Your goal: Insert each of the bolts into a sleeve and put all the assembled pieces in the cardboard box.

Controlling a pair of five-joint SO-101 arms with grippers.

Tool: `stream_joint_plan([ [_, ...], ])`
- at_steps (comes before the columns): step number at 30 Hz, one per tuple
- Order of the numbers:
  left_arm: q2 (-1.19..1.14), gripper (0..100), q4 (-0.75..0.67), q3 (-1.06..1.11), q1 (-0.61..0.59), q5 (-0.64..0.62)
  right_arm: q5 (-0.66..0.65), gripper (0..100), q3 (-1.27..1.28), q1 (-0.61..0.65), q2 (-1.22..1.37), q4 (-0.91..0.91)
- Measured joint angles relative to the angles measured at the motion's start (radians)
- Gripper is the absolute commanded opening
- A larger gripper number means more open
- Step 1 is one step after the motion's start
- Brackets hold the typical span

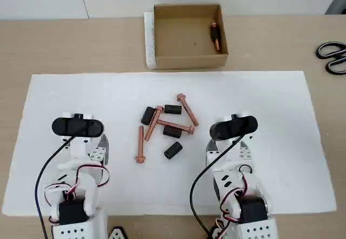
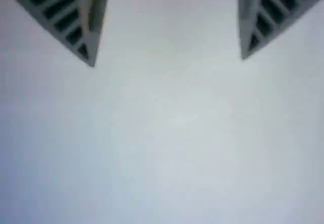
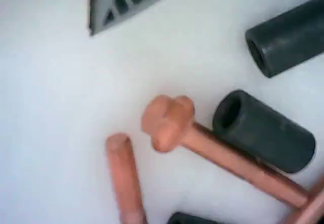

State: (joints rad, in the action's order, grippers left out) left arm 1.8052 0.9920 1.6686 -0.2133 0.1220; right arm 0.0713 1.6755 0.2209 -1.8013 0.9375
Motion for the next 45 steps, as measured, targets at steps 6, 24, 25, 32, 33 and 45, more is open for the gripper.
stream_joint_plan([
  [6,0.000,17,0.000,0.000,0.000,0.000,0.000,22.2,0.000,0.000,0.000,0.000],
  [24,0.000,17,0.000,0.000,0.000,0.000,0.000,22.2,0.000,0.000,0.000,0.000],
  [25,0.000,17,0.000,0.000,0.000,0.000,0.000,22.2,0.000,0.000,0.000,0.000],
  [32,0.000,17,0.000,0.000,0.000,0.000,0.000,22.1,0.000,0.092,0.000,0.000],
  [33,0.000,17,0.000,0.000,0.000,0.000,0.000,22.1,0.000,0.107,0.000,0.000],
  [45,0.000,17,0.000,0.000,0.000,0.000,0.000,22.1,0.000,0.124,0.000,0.000],
])
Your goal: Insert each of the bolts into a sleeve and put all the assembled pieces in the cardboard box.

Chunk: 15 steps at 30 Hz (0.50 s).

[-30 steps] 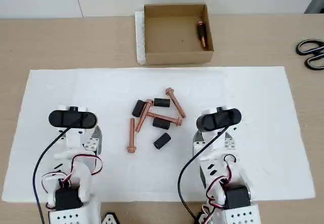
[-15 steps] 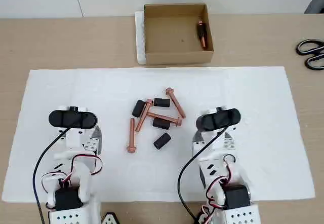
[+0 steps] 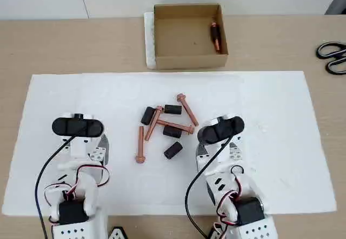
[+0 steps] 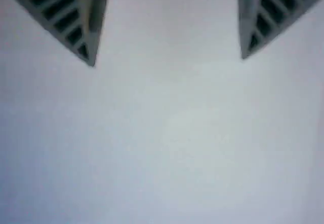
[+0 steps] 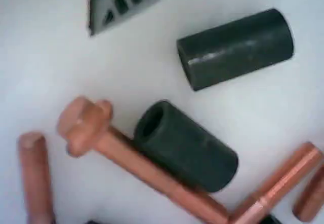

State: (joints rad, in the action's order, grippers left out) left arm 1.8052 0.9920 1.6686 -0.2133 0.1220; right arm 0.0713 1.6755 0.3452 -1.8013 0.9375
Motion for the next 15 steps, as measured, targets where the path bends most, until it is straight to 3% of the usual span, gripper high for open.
stream_joint_plan([
  [15,0.000,17,0.000,0.000,0.000,0.000,0.000,22.1,0.000,0.006,0.000,0.000],
])
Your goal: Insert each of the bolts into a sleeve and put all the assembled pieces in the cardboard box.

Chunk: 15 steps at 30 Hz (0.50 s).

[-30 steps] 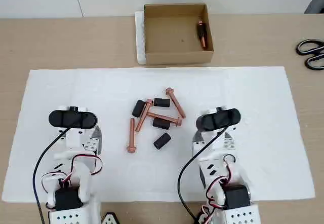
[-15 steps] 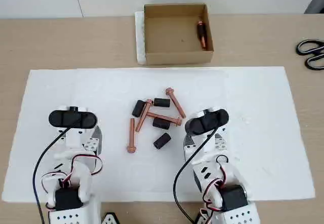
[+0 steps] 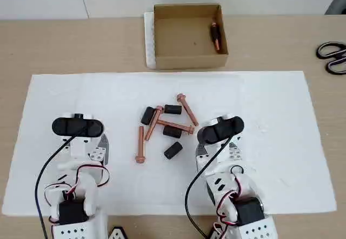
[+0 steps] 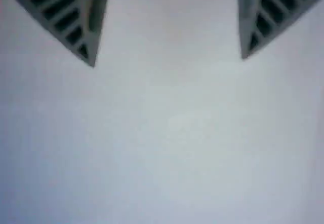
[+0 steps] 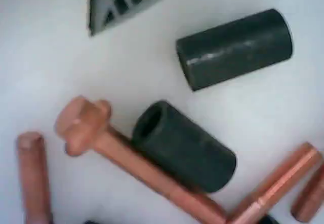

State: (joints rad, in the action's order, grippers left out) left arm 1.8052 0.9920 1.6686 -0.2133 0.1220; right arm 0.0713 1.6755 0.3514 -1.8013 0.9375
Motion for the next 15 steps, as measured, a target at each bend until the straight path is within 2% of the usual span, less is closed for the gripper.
stream_joint_plan([
  [15,0.000,17,-0.003,0.000,0.026,0.000,0.000,22.1,0.000,-0.002,0.000,-0.023],
])
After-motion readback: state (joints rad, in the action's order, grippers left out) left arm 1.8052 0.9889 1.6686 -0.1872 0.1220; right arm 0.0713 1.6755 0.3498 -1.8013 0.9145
